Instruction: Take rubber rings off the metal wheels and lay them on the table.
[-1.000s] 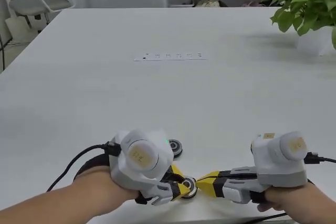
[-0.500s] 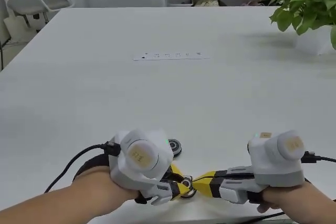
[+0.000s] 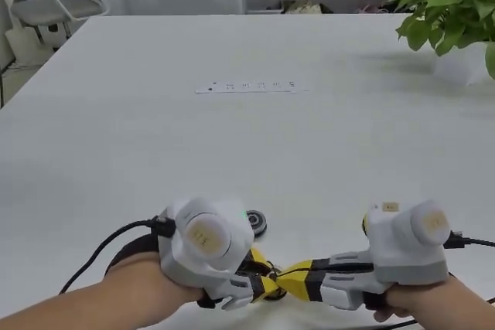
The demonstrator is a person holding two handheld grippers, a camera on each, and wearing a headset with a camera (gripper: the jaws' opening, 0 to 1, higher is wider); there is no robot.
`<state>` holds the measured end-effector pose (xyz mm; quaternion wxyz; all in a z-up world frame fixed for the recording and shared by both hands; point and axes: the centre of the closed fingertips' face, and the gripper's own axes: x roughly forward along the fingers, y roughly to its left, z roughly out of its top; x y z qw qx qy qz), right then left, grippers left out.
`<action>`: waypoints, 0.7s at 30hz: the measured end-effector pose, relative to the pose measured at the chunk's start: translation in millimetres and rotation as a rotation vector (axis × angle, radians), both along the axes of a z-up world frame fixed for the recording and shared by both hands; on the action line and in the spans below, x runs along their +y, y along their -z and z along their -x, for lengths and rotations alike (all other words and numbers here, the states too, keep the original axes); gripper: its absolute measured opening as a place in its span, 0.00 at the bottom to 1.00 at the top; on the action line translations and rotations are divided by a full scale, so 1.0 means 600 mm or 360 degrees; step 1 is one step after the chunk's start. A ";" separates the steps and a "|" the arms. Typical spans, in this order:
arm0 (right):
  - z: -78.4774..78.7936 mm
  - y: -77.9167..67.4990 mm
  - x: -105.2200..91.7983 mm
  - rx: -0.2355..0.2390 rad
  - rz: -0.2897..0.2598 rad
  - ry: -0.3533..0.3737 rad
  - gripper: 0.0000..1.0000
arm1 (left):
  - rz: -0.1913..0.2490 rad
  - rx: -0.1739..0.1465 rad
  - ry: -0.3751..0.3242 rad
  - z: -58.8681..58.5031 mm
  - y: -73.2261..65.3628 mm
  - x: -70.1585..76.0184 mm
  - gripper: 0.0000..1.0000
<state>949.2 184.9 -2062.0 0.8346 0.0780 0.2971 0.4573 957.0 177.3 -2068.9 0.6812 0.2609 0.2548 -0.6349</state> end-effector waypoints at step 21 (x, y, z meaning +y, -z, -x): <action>-0.008 -0.010 -0.008 0.0007 -0.0102 0.0066 0.00 | 0.0043 0.0041 0.0044 0.008 -0.029 0.002 0.10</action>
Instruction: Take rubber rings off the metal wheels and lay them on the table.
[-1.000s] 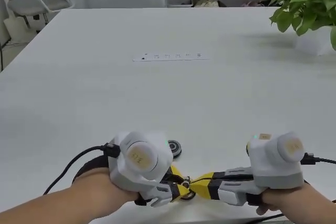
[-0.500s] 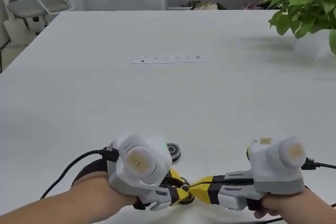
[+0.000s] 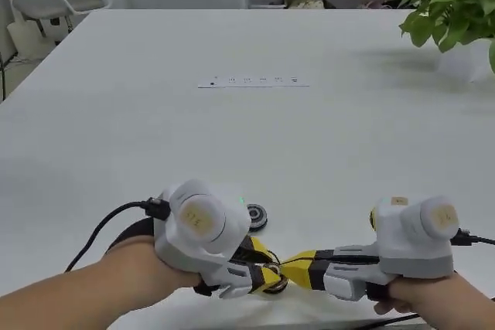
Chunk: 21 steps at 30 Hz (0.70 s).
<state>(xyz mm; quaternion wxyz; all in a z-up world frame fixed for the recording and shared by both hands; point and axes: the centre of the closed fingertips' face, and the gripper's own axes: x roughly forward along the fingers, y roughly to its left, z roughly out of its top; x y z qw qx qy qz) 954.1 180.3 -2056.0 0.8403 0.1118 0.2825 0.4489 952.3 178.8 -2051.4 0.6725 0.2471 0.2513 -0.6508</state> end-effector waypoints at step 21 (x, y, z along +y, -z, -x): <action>-0.009 -0.028 -0.006 -0.0033 -0.0049 0.0004 0.00 | 0.0129 0.0017 -0.0125 -0.005 -0.068 0.055 0.32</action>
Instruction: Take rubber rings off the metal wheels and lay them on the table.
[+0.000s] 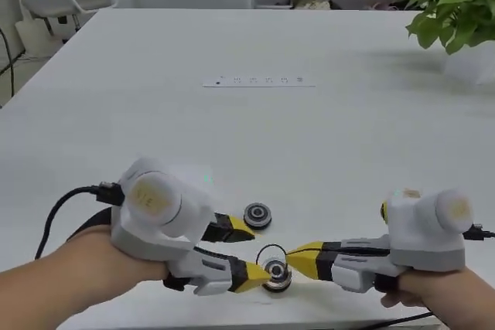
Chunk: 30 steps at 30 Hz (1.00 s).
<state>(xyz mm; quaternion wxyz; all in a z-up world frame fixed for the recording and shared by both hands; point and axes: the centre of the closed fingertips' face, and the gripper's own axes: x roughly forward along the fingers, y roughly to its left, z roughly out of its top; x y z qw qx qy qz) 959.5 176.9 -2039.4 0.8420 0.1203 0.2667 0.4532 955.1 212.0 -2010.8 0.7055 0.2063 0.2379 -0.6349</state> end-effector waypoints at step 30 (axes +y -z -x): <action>-0.048 -0.021 0.047 -0.0020 0.0097 -0.0183 0.00 | 0.0058 -0.0090 -0.0312 -0.031 -0.043 0.120 0.73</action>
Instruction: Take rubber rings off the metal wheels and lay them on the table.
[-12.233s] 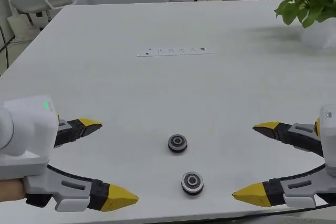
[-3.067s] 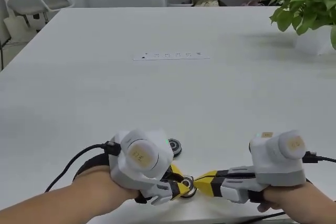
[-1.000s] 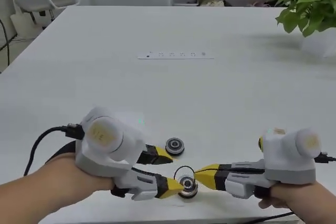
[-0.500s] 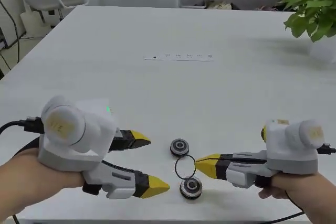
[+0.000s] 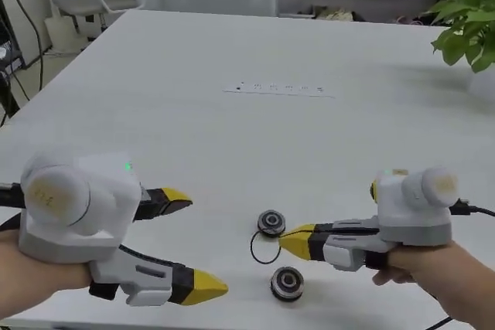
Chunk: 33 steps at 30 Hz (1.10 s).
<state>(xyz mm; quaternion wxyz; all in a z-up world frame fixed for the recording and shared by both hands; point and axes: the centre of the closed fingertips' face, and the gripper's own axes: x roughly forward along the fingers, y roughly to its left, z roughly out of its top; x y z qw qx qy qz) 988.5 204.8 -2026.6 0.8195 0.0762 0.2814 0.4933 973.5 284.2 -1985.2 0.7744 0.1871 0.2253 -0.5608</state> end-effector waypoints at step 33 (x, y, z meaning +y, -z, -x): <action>-0.001 0.039 0.037 -0.0006 0.0198 -0.0168 0.10 | 0.0004 0.0033 -0.0134 0.000 -0.001 0.039 0.86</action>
